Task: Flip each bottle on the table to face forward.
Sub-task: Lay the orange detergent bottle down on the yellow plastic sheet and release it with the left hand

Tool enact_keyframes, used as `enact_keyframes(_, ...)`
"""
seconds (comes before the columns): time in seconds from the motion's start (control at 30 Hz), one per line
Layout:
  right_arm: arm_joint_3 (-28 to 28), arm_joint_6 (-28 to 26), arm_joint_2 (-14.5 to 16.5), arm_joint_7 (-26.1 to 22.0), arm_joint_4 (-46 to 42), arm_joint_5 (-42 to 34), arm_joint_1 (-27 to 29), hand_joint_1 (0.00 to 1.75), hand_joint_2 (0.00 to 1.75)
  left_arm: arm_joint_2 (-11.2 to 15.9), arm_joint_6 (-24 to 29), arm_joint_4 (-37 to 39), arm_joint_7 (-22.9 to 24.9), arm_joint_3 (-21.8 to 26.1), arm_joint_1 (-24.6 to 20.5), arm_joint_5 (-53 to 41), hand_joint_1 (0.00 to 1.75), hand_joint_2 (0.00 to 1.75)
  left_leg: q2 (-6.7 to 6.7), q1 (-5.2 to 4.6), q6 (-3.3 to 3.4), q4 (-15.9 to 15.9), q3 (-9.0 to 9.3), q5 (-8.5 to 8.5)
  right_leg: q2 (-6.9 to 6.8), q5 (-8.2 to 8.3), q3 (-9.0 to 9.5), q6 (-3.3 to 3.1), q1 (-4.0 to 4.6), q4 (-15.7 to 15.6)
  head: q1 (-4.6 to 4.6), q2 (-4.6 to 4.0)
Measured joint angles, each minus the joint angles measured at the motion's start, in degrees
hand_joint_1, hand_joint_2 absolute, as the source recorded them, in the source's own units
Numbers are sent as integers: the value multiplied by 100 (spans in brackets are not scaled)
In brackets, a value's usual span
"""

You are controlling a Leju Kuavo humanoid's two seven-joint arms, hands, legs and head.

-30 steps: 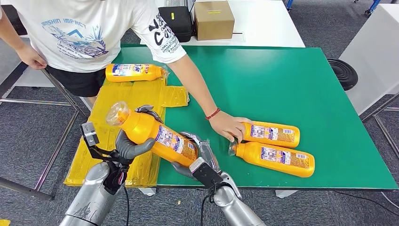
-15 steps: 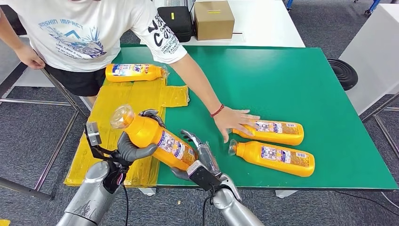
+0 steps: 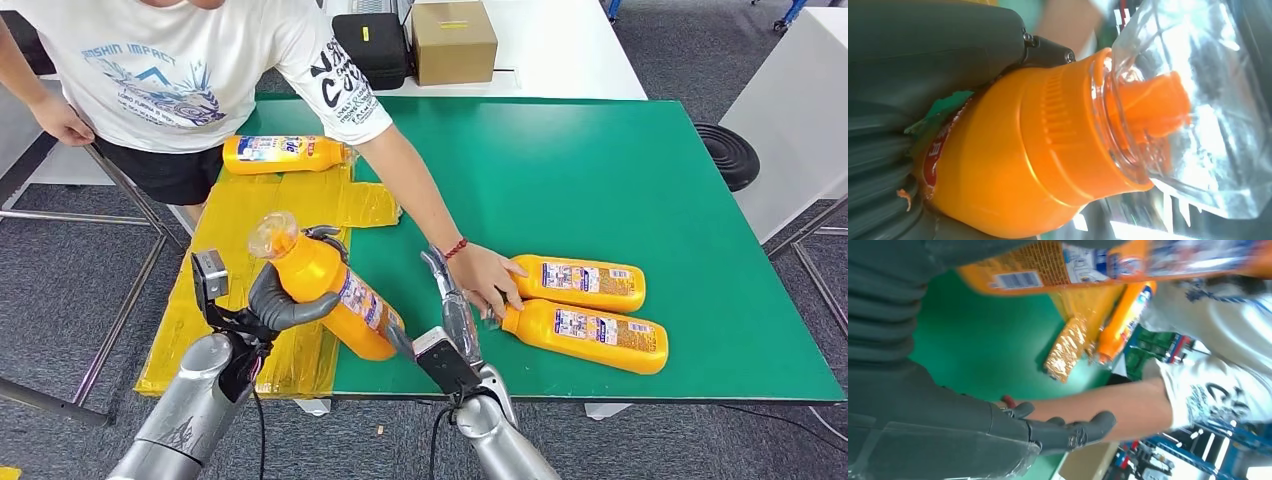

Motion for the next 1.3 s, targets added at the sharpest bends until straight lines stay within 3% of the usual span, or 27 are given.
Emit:
enact_keyframes(0.43,-99,589,-28,11,-1149,-333,367,0,0,266,2607,543,-191,387,-687,-2318,175,175,-3,1,-2,0,-4,2,-2,0,-2,0,0,1,0,0)
enact_keyframes(0.6,-110,728,-68,13,-1511,-487,520,0,0,391,3322,690,-166,411,-894,-3201,175,175,-2,1,-2,0,-4,2,-1,0,-3,0,0,1,1,0)
enact_keyframes(0.73,-135,784,-111,34,-1694,-580,589,0,0,581,3714,766,139,339,-1145,-4191,175,175,-2,2,-2,0,-4,2,-1,0,-4,0,1,1,1,0)
enact_keyframes(0.87,-198,807,-136,46,-1743,-637,606,0,0,883,3708,846,478,89,-1416,-5080,175,175,2,3,-3,0,-3,3,2,0,-4,0,1,2,1,0)
enact_keyframes(1.0,-305,794,-163,34,-1798,-766,610,0,0,1220,3203,981,721,-337,-1616,-5847,175,175,2,3,-4,0,-3,4,3,0,-6,0,1,2,1,0)
enact_keyframes(1.3,-767,795,-219,32,-2314,-1097,833,0,0,1689,2576,1238,778,-1088,-1800,-6334,175,175,1,1,-4,0,-7,3,3,0,-6,0,0,2,2,0)
